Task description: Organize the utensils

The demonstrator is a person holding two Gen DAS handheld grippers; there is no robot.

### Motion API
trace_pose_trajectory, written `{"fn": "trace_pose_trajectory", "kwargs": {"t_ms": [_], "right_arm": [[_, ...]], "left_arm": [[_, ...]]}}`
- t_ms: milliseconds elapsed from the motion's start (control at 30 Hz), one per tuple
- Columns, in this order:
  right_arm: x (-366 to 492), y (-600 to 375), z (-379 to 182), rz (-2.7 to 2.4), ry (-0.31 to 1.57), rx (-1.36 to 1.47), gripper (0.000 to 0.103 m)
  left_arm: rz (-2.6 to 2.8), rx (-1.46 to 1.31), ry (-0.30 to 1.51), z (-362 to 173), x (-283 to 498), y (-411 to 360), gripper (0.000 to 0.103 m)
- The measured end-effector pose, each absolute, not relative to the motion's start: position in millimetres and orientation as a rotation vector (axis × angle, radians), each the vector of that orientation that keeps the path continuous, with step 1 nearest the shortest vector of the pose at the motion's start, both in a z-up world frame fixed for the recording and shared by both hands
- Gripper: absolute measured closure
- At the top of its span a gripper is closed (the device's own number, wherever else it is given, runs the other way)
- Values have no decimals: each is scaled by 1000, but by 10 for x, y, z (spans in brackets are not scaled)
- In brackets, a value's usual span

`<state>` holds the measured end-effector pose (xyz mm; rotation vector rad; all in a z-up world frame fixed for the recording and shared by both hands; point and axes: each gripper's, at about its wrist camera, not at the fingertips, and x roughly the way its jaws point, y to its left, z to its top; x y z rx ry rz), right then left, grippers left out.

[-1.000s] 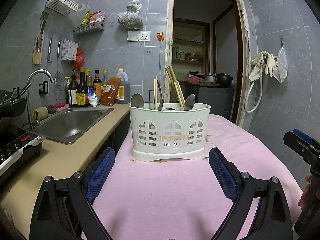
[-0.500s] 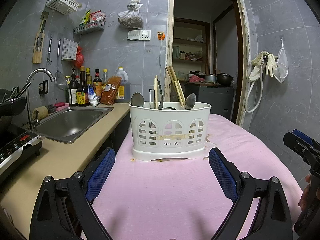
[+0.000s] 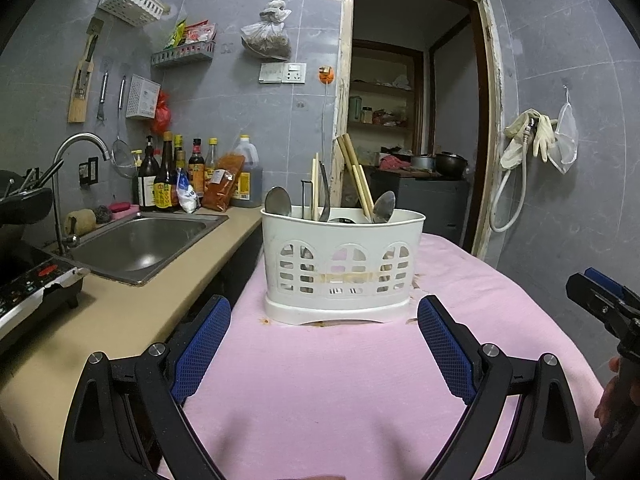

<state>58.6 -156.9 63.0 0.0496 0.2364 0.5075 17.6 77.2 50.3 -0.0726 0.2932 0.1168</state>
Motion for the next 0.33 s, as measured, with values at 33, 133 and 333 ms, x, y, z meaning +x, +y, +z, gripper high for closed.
{"fn": "trace_pose_trajectory", "kwargs": {"t_ms": [33,133,333], "right_arm": [[600,-1569,621,508,238,50,0],[593,-1553,596,511,248,49,0],[613,-1532,598,517,258,46,0]], "left_arm": [[117,-67,295,503,177,766,11],[119,-59,295,502,181,759,11],[115,-51,295,493,197,764,11]]}}
